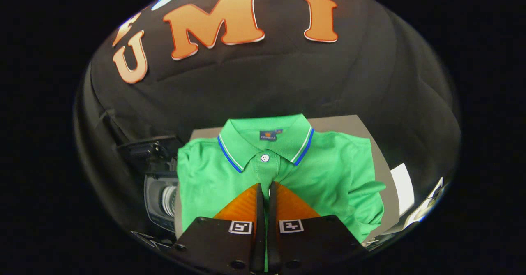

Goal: Put the clothes into the washing machine and then close the washing machine lid.

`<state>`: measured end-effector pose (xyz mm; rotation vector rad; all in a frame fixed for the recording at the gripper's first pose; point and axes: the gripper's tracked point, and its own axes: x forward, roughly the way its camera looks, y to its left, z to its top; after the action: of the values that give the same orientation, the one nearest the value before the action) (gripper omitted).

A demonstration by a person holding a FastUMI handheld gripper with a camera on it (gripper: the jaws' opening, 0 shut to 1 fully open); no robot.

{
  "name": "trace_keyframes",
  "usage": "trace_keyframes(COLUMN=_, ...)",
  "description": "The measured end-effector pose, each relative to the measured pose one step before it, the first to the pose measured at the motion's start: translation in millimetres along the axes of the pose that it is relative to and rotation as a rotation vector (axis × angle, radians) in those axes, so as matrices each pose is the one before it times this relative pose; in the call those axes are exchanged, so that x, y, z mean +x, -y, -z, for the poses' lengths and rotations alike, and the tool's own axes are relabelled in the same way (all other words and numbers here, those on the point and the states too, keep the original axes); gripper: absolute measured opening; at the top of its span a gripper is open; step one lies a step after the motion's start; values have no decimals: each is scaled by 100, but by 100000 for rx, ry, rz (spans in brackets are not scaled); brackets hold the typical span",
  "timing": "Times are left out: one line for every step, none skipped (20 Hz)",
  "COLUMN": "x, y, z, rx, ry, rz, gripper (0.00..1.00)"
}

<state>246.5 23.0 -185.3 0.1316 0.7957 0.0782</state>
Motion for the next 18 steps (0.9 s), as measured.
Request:
trace_keyframes(x=-852, y=-152, z=-713, rx=94, ry=3195, rz=-978, gripper=11)
trace_keyframes(x=-504, y=-252, z=-1057, rx=499, ry=4188, rz=-1012, gripper=10)
trace_keyframes(x=-321, y=-447, z=-615, rx=885, ry=1965, rz=-1478, gripper=11)
trace_keyframes(x=-472, y=-417, z=-524, rx=2165, ry=3300, rz=-1743, gripper=10)
trace_keyframes(x=-353, y=-455, z=-687, rx=1027, ry=2633, rz=-1443, gripper=11)
trace_keyframes(x=-820, y=-307, z=-913, rx=960, ry=2981, rz=-1190, gripper=10)
trace_keyframes(x=-682, y=-552, z=-373, rx=1313, ry=528, rz=-1627, gripper=10)
trace_keyframes(x=-665, y=-709, z=-149, rx=2399, ry=1800, rz=-2607, gripper=10)
trace_keyframes(x=-467, y=-950, z=-370, rx=1643, ry=2111, rz=-2258, gripper=11)
trace_keyframes(x=-473, y=-1019, z=-145, rx=426, ry=1852, rz=-1694, gripper=10)
trace_keyframes(x=-977, y=-1169, z=-285, rx=-176, ry=2466, rz=-1597, gripper=11)
trace_keyframes(x=-1087, y=-1540, z=-129, rx=-1028, ry=1926, rz=-1875, gripper=10)
trace_keyframes(x=-820, y=-1664, z=-189, rx=-847, ry=1384, rz=-1850, gripper=10)
trace_keyframes(x=-840, y=-1856, z=-183, rx=-220, ry=1468, rz=-1841, gripper=10)
trace_keyframes(x=-478, y=-1681, z=-199, rx=-681, ry=1074, rz=-2372, gripper=10)
trace_keyframes(x=-468, y=-1829, z=14, rx=-999, ry=722, rz=-1786, gripper=10)
trace_keyframes(x=-185, y=-1689, z=-190, rx=-805, ry=1198, rz=-2149, gripper=10)
trace_keyframes(x=-124, y=-1776, z=168, rx=-621, ry=-25, rz=-2293, gripper=10)
